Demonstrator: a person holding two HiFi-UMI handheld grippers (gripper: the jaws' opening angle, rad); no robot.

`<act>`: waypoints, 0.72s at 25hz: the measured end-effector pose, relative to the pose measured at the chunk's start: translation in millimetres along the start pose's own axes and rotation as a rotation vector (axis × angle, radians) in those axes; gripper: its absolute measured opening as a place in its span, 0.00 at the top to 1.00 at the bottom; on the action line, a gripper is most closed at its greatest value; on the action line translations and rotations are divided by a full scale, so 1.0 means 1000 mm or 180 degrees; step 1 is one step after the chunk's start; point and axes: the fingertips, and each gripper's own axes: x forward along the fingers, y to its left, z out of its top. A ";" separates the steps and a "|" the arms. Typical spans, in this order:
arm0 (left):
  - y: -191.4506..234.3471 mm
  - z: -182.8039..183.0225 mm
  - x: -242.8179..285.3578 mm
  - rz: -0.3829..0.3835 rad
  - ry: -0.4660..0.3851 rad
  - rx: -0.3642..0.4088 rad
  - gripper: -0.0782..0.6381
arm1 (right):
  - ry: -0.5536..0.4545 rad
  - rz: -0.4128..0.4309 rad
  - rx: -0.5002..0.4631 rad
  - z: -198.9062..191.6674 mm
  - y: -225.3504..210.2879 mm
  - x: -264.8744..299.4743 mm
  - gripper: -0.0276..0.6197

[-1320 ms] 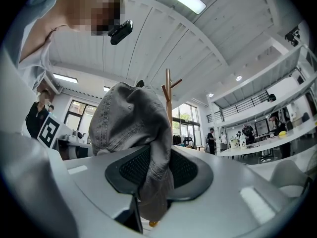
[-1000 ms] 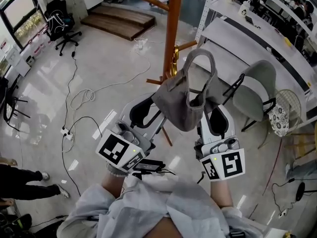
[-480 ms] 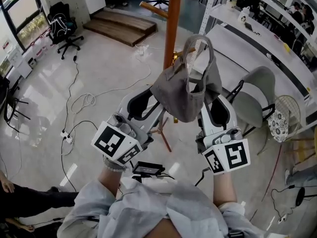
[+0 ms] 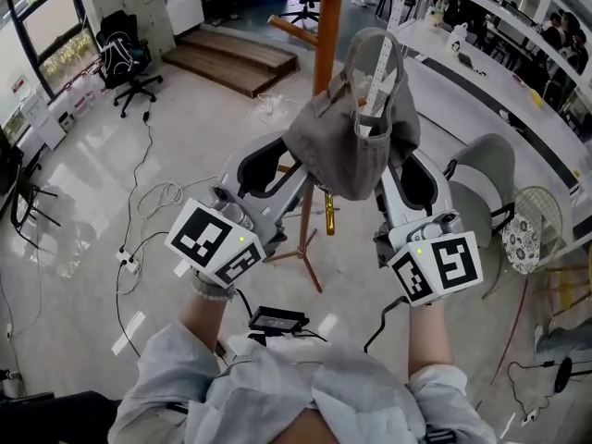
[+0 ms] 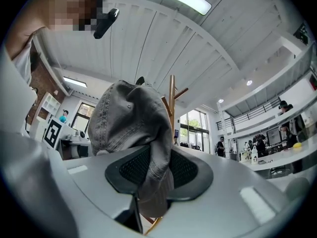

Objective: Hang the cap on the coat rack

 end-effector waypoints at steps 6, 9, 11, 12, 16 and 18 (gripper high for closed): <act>0.008 0.015 0.011 -0.0024 -0.0048 -0.0017 0.68 | 0.0004 0.0018 -0.0031 0.015 -0.008 0.015 0.77; 0.014 0.023 0.015 -0.0025 -0.0063 -0.0032 0.68 | 0.0015 0.0044 -0.0040 0.023 -0.009 0.024 0.77; 0.019 0.027 0.019 -0.0025 -0.0071 -0.0039 0.68 | 0.0019 0.0057 -0.0033 0.027 -0.011 0.031 0.77; 0.022 0.028 0.021 -0.0022 -0.0073 -0.0046 0.68 | 0.0012 0.0062 -0.0026 0.028 -0.013 0.035 0.77; 0.033 0.033 0.031 0.0008 -0.0088 -0.0096 0.68 | -0.0015 0.0064 -0.0004 0.034 -0.020 0.050 0.77; 0.037 0.036 0.034 0.0006 -0.0103 -0.0109 0.68 | -0.0008 0.0051 -0.0028 0.037 -0.022 0.057 0.77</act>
